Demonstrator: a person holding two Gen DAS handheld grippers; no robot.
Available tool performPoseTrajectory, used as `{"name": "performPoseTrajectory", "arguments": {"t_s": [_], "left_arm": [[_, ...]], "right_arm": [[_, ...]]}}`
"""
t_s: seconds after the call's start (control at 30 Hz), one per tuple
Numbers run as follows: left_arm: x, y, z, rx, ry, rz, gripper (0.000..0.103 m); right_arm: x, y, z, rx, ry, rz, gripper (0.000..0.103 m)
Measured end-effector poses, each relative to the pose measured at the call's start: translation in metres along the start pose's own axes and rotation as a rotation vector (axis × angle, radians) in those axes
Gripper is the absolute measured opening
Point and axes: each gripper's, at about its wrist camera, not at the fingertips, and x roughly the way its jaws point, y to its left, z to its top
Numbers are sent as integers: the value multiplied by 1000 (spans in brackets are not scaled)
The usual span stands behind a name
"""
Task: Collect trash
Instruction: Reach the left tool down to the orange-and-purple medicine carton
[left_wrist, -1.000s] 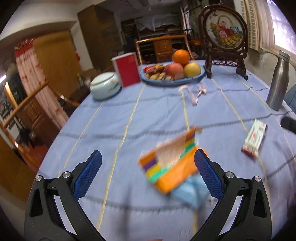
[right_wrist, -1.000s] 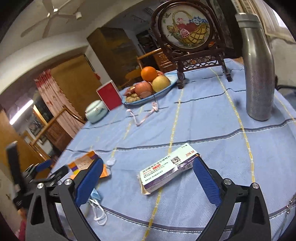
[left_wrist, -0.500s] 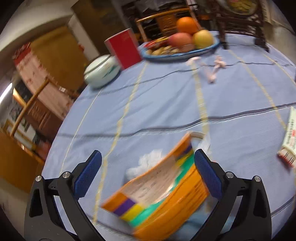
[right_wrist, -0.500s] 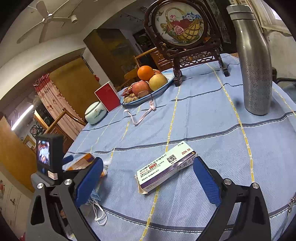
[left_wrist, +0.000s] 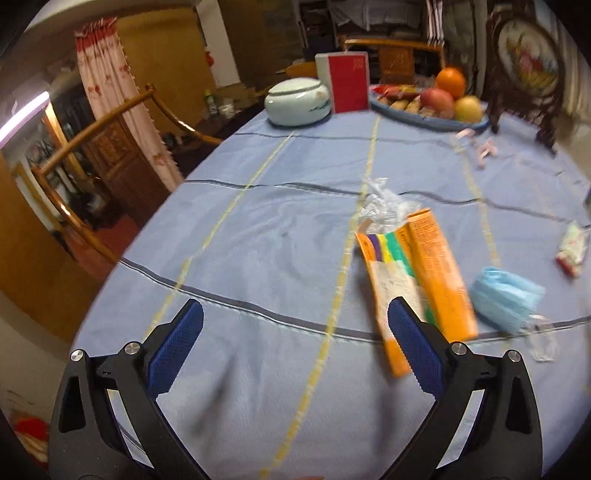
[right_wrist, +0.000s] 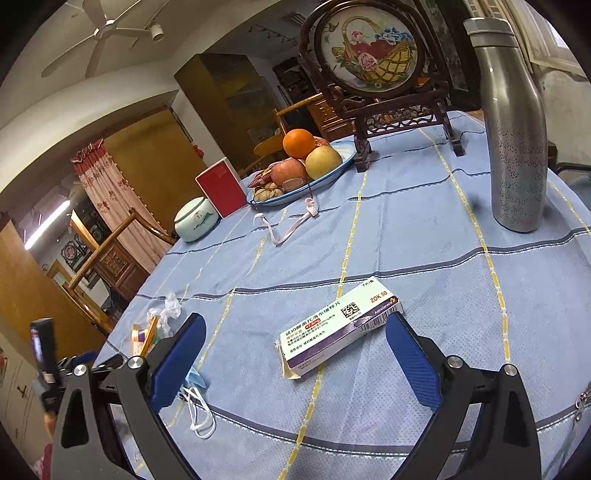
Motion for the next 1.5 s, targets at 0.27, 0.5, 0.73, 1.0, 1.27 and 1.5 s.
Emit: {"name": "performPoseTrajectory", "arguments": {"t_s": [0.27, 0.5, 0.73, 1.0, 1.27, 1.5], "left_arm": [[2, -42, 13, 14, 0, -87, 96], [41, -61, 22, -5, 56, -77, 96], [67, -46, 24, -83, 158, -117, 96], [79, -54, 23, -60, 208, -108, 98], [79, -52, 21, -68, 202, -104, 98], [79, -52, 21, -69, 202, -104, 98]], "right_arm": [[0, -4, 1, 21, 7, 5, 96], [0, -6, 2, 32, 12, 14, 96], [-1, -8, 2, 44, 9, 15, 97], [2, -10, 2, 53, 26, 9, 97], [25, -25, -4, 146, 162, 64, 95], [43, -27, -5, 188, 217, 107, 92]]}}
